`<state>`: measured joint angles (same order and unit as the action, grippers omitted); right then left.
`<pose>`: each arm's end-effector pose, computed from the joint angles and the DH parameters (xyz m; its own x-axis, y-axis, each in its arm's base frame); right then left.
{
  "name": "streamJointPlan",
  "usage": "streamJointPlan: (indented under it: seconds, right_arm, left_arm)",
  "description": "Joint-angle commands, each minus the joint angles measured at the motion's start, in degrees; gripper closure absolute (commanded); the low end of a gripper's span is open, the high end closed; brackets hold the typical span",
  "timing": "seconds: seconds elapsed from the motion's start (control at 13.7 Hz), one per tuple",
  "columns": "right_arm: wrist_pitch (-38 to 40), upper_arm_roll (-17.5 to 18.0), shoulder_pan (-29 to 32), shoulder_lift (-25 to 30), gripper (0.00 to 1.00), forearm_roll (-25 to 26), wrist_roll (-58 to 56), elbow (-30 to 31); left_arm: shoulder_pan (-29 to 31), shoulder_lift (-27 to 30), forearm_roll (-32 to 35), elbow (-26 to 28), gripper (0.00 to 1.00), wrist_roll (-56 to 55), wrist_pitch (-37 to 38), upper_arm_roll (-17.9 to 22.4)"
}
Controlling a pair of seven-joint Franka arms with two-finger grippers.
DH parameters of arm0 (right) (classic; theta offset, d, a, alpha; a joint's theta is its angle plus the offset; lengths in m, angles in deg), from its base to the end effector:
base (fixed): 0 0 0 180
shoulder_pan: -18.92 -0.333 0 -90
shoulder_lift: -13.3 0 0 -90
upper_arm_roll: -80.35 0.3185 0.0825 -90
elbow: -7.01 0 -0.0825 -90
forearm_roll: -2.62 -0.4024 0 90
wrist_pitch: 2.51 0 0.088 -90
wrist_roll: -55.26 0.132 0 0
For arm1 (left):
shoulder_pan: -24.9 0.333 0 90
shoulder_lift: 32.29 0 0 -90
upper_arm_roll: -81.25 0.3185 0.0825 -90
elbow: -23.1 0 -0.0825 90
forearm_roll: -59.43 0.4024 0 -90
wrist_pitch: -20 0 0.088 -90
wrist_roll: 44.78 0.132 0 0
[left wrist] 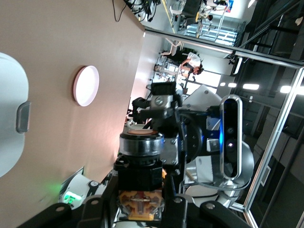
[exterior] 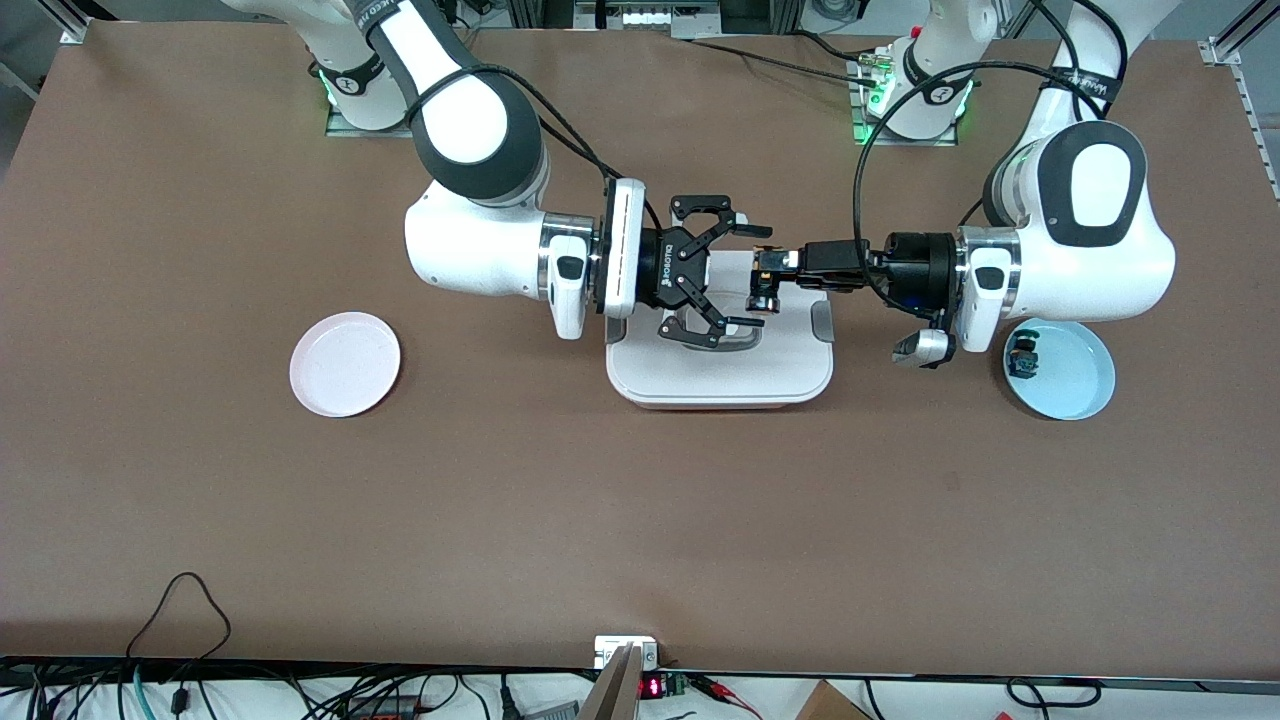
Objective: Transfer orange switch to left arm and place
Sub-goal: 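Grasp the orange switch with the left gripper and open the right gripper, then carry the switch toward the blue plate while the right gripper withdraws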
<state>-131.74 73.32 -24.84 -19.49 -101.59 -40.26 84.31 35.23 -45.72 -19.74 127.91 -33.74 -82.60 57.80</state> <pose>0.5944 0.5292 0.4534 0.2829 0.0651 0.9569 0.9571 -0.0842 -0.2773 0.6008 -0.2329 0.4549 0.9666 -0.0595 -0.2493 0.2339 -0.1934 0.9528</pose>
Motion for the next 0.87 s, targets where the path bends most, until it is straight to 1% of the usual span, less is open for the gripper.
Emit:
streamJointPlan:
  seconds: [0.0, 0.07, 0.22, 0.36, 0.51, 0.66, 0.8]
  right_arm:
    - [0.82, -1.15, 0.34, 0.0, 0.0, -1.34, 0.77, -1.01]
    - [1.95, -2.02, 0.78, 0.27, 0.0, -1.25, 0.86, -0.92]
    - [7.29, -5.7, 0.79, 0.36, 0.0, -1.08, 0.77, 0.04]
    - [14.66, -10.36, 1.14, 0.79, 0.0, -0.82, 1.04, 1.61]
    - [22.14, -14.76, 1.84, 0.8, 0.0, -0.73, 1.12, 3.64]
    - [27.07, -17.49, 2.72, 0.8, 0.0, -0.73, 1.12, 5.31]
    - [31.99, -20.03, 3.95, 0.8, 0.0, -0.29, 1.12, 6.54]
  left_arm:
    - [3.02, 0.33, 6.71, -0.65, 1.0, 1.09, 4.41, 0.17]
    - [4.69, 0.5, 9.97, -1.26, 1.0, 1.08, 6.86, 0.25]
    - [8.29, 0.59, 14.89, -1.71, 1.0, 1.17, 11.78, 0.34]
    - [12.33, 0.5, 24.63, -4.07, 1.0, 1.17, 16.71, 0.34]
    - [15.59, 0.68, 37.97, -6.36, 1.0, 1.52, 21.19, 0.25]
    - [17.44, 1.9, 50.1, -6.81, 1.0, 1.7, 23.32, 0.25]
    - [17.97, 3.4, 63.28, -6.54, 1.0, 2.22, 23.94, -0.18]
